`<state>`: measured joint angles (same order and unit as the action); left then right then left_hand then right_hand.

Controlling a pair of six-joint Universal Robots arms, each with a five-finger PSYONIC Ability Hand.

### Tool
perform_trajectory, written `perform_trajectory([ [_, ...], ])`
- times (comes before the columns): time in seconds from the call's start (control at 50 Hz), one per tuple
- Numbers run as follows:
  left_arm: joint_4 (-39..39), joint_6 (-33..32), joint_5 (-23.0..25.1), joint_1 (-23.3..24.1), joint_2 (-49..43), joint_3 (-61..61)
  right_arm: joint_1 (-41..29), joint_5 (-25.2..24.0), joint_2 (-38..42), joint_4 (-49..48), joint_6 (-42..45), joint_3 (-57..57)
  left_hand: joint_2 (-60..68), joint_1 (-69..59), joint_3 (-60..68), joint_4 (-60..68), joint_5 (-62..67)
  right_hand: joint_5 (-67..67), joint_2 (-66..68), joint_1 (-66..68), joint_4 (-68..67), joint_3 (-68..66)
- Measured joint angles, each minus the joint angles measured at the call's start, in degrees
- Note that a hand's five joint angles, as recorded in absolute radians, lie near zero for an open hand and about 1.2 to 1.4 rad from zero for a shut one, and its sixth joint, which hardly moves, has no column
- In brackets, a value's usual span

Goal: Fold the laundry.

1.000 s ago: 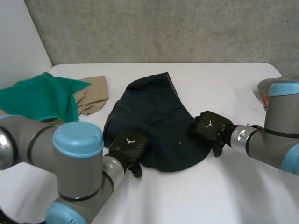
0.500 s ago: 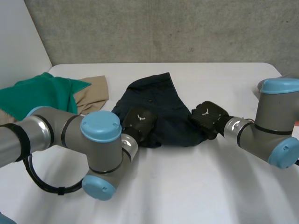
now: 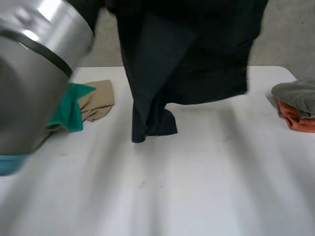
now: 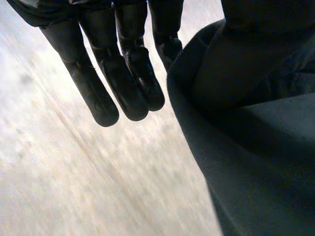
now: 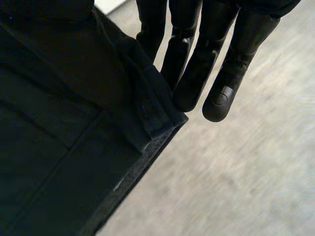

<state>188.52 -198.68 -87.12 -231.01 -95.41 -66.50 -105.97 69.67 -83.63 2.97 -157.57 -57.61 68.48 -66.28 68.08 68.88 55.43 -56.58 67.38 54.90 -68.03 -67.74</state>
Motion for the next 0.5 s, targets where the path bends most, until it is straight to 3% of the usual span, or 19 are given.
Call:
perform_trajectory([
  [0.1, -0.49, 3.77, 0.93, -1.57, 1.69, 4.25, -0.32, 0.13, -1.01, 0.77, -1.29, 4.24, 0.0, 0.0, 0.0, 0.0, 0.0, -0.41, 0.0, 1.17, 0.0, -0.41],
  [0.22, -0.07, 5.3, 2.12, -4.36, -2.52, 6.48, -1.49, 0.95, 3.89, 1.15, -1.12, 5.91, 0.0, 0.0, 0.0, 0.0, 0.0, -0.42, 0.0, 1.17, 0.0, -0.4],
  [0.32, 0.35, 5.41, 3.25, -7.03, -11.05, 9.6, -2.63, 2.81, 10.31, 1.08, -0.7, 6.7, 0.01, 0.0, 0.04, 0.01, 0.0, -0.42, 0.0, 1.17, -0.01, -0.4],
  [0.34, 0.63, 5.35, 3.74, -7.7, -15.13, 11.45, -3.2, 4.79, 16.0, 0.64, -0.14, 7.54, 0.11, 0.0, 0.21, 0.01, 0.0, -0.42, 0.0, 1.17, -0.01, -0.4],
  [0.46, 2.94, 5.06, 6.28, -9.19, -30.71, 20.24, -3.91, 9.54, 26.52, -3.1, 0.67, 9.74, 0.16, 0.08, 0.24, 0.03, 0.0, -0.43, 0.0, 1.17, -0.02, -0.4],
  [0.48, 3.6, 4.99, 6.69, -9.41, -33.64, 22.2, -4.25, 10.91, 28.91, -4.99, 0.78, 10.1, -8.7, 8.24, -7.32, -7.72, -6.65, -0.4, -0.05, 1.14, 0.01, -0.38],
  [0.5, 3.83, 4.97, 6.82, -9.49, -34.66, 22.93, -4.44, 11.54, 29.94, -5.99, 0.83, 10.24, -8.7, 8.24, -7.32, -7.72, -6.65, -0.05, -0.59, 1.06, 0.7, 0.46],
])
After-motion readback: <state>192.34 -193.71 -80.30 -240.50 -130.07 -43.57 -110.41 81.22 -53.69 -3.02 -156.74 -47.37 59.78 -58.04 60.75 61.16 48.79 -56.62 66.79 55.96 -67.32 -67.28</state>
